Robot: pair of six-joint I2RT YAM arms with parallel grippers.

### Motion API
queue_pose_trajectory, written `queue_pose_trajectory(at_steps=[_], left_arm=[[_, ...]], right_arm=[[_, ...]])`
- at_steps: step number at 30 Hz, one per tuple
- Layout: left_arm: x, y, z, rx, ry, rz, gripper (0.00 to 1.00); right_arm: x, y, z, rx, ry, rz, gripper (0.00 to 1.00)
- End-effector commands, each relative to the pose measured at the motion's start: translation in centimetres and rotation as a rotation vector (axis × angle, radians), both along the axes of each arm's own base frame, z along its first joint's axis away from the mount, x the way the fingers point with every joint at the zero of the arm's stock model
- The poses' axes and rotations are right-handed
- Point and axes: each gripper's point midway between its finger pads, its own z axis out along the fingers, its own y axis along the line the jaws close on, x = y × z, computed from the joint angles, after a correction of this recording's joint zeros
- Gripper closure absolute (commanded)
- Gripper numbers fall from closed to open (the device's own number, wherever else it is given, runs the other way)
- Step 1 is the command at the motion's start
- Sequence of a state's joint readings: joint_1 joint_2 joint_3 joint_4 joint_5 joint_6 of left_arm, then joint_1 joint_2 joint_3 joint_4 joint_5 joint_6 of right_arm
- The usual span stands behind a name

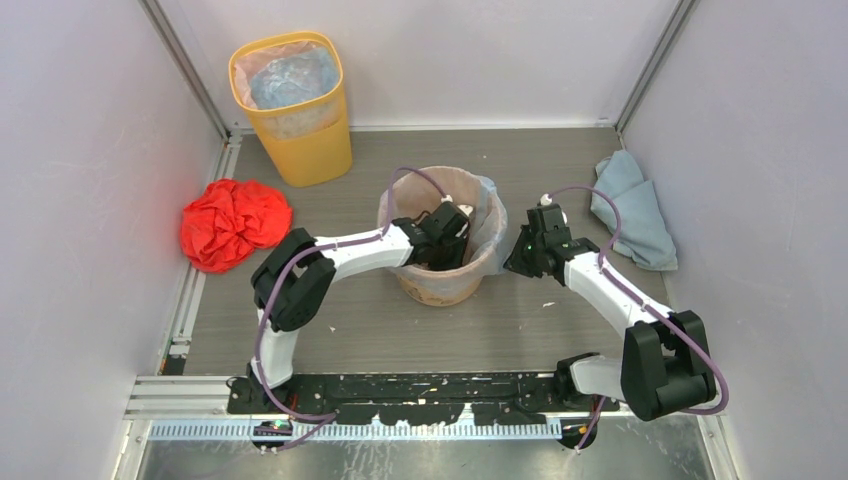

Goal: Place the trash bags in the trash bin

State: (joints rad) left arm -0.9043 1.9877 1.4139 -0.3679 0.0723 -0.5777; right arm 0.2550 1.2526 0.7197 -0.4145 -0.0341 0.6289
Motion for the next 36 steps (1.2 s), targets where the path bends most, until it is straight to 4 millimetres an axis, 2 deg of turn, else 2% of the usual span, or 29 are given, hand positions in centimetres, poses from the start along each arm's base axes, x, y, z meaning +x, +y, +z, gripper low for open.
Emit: queue_pose_trajectory(at_steps=[1, 3, 6, 16, 36], left_arm=[[0.0, -1.1, -0.3, -0.041, -0.006, 0.004, 1.0], [0.0, -1.1, -0.3, -0.043, -0.005, 0.005, 1.0], [0.1, -1.3, -0.1, -0.048, -0.01, 0.007, 1.0], [0.1, -2.5, 1.2, -0.06, 0.024, -0.018, 1.0], [-0.1, -3.3, 1.4, -0.067, 0.061, -0.031, 1.0]], right_arm=[[1.1, -0.3, 0.8, -0.003, -0.061, -0.029, 0.87], [1.0, -0.3, 0.6, -0.003, -0.055, -0.029, 0.95], [0.9, -0.2, 0.4, 0.004, -0.053, -0.031, 0.99], [0.4, 0.7, -1.3, 0.063, -0.025, -0.033, 0.99], [-0.5, 3.0, -5.2, 0.207, 0.05, -0.035, 0.99]])
